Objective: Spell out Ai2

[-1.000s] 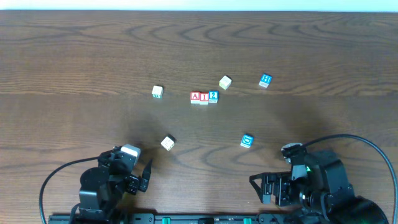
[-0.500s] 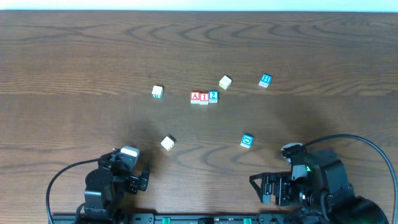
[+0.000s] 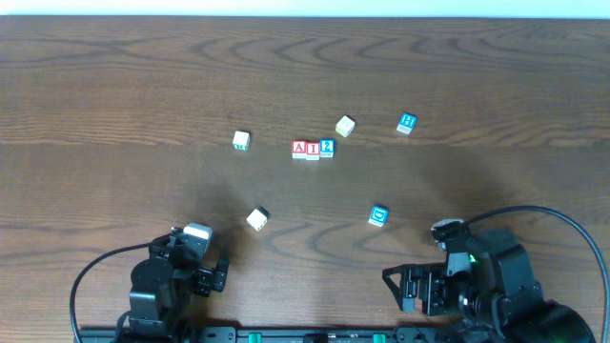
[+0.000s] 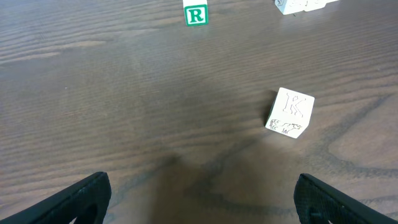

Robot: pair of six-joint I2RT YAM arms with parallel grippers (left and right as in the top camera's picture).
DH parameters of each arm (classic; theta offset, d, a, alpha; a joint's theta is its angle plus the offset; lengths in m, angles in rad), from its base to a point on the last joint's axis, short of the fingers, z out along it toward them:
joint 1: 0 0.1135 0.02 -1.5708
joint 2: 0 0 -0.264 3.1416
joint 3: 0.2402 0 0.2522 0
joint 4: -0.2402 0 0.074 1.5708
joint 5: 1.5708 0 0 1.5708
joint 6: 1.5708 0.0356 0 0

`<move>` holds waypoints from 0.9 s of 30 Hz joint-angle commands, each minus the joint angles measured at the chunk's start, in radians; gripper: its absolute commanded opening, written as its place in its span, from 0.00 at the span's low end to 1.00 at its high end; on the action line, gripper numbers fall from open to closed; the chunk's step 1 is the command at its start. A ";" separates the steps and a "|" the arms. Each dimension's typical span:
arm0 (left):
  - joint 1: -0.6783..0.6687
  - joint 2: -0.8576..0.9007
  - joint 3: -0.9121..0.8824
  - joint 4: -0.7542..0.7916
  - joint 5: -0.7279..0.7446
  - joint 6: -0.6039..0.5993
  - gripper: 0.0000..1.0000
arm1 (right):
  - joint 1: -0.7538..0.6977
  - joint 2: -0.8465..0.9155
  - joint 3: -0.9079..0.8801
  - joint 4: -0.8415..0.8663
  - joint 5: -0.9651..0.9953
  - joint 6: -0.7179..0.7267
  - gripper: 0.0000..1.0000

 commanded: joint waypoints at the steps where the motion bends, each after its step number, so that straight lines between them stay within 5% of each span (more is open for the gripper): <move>1: 0.002 -0.009 -0.007 -0.004 -0.015 -0.007 0.96 | 0.009 -0.005 -0.003 0.000 -0.011 0.010 0.99; 16: 0.002 -0.009 -0.007 -0.004 -0.015 -0.007 0.95 | 0.023 -0.008 -0.003 0.007 0.013 0.001 0.99; 20: 0.002 -0.009 -0.007 -0.004 -0.015 -0.007 0.95 | 0.045 -0.008 -0.026 0.196 0.219 -0.021 0.99; 27: 0.002 -0.009 -0.007 -0.004 -0.015 -0.007 0.95 | -0.077 -0.159 -0.201 0.487 0.245 -0.397 0.99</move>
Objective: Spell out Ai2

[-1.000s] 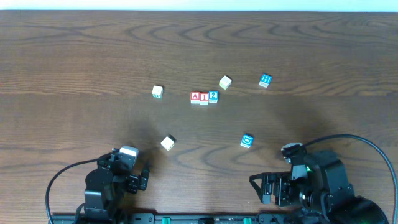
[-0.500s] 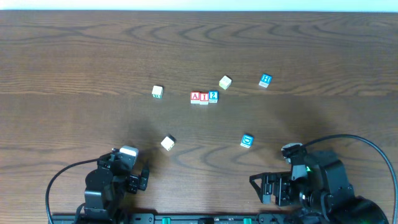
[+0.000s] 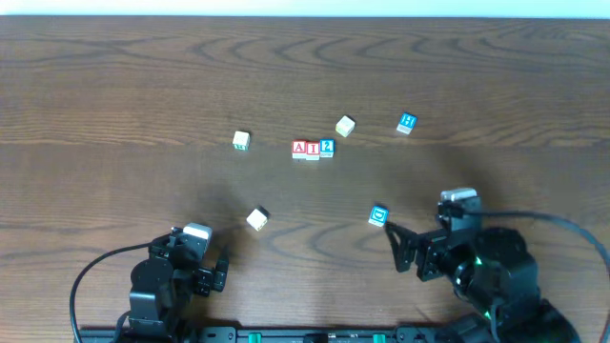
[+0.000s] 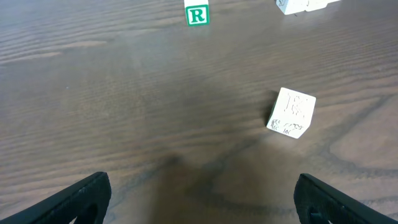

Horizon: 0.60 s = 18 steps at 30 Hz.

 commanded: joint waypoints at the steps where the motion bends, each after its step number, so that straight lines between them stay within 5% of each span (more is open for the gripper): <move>1: 0.002 -0.008 -0.007 -0.003 -0.011 -0.007 0.95 | -0.100 -0.098 -0.091 0.036 -0.009 -0.281 0.99; 6: 0.002 -0.008 -0.007 -0.003 -0.011 -0.007 0.95 | -0.187 -0.228 -0.228 0.050 -0.122 -0.548 0.99; 18: 0.002 -0.008 -0.007 -0.003 -0.011 -0.007 0.95 | -0.242 -0.456 -0.438 0.017 -0.121 -0.560 0.99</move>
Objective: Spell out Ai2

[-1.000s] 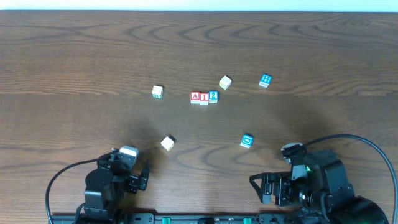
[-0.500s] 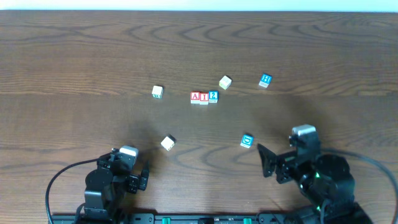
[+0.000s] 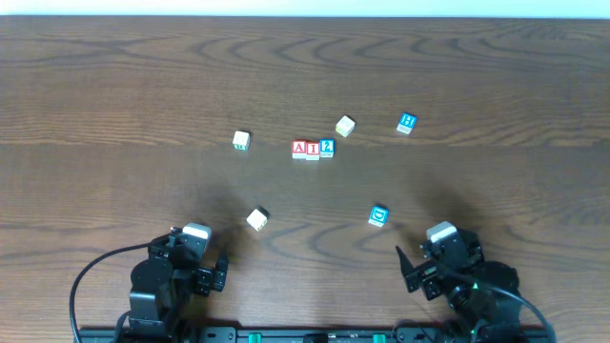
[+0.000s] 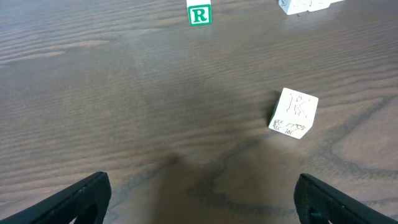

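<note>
Three blocks stand touching in a row at the table's middle: a red A block, a red I block and a blue 2 block. My left gripper is open and empty near the front edge, far from the row; in the overhead view the left gripper points right. My right gripper sits low at the front right with its jaws parted and nothing in them.
Loose blocks lie around: a green R block, a white K block ahead of my left gripper, a cream block, a blue H block and a blue block just beyond my right gripper.
My right arm has drawn back from beside the nearer blue block toward the table's front edge. The blocks lie where they were, and the left arm has barely shifted.
At first my right arm was folded at the front right. Then it stood further in, with its open gripper next to the nearer blue block. Now it is back by the front edge, empty. The A, I, 2 row stayed the same throughout.
</note>
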Robot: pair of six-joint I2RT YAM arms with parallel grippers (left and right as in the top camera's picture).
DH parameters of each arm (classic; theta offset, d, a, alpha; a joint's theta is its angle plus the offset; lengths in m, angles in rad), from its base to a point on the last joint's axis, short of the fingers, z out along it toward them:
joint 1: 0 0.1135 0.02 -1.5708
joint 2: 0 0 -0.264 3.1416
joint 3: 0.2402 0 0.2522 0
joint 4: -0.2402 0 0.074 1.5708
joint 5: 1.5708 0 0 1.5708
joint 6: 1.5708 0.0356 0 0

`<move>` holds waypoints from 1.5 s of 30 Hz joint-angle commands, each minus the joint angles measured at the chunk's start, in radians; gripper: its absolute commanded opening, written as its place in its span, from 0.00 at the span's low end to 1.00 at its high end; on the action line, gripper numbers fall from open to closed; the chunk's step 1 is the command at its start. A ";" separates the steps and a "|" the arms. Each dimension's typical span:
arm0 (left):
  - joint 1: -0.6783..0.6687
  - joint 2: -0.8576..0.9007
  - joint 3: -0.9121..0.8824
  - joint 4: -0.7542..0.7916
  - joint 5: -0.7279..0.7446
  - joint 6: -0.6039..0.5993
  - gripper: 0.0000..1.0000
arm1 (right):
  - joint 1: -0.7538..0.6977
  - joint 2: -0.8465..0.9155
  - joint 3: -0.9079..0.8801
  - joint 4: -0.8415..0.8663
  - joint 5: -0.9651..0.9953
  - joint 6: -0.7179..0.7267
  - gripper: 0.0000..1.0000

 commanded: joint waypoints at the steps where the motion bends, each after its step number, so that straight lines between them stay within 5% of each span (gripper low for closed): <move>1: 0.002 -0.007 -0.007 -0.003 -0.004 -0.004 0.96 | -0.007 -0.020 -0.021 -0.003 -0.012 -0.026 0.99; 45: 0.002 -0.007 -0.007 -0.003 -0.003 -0.004 0.96 | -0.007 -0.019 -0.053 -0.002 -0.008 -0.027 0.99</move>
